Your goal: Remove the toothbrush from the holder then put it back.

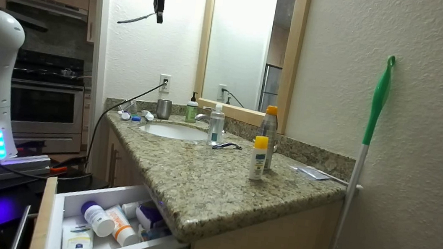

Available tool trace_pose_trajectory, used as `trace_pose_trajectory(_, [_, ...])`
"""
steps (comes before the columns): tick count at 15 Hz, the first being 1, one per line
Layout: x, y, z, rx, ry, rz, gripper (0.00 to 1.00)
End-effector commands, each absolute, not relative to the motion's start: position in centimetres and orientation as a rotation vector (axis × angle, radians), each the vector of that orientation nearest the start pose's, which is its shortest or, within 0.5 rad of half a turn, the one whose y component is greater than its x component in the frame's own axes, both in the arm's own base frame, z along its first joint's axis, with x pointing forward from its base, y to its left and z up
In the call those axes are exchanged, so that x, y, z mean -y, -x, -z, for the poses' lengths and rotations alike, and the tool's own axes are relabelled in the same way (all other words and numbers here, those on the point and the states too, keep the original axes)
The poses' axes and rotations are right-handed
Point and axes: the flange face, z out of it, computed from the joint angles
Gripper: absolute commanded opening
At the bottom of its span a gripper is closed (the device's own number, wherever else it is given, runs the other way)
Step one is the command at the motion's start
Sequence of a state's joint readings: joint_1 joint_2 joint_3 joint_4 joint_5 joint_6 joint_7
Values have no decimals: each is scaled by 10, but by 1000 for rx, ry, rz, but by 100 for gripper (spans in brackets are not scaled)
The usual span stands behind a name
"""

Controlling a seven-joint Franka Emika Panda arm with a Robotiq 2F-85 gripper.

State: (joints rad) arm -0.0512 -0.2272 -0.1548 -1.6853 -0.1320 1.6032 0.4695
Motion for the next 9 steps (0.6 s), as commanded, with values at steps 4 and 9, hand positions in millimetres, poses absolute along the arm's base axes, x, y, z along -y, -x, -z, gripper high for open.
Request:
trace_pose_trajectory(4, [242,-338,-685,-1317,2615,223,3])
trace_pose_trajectory(9, [293,-304,-662,-1445,2438,213,13])
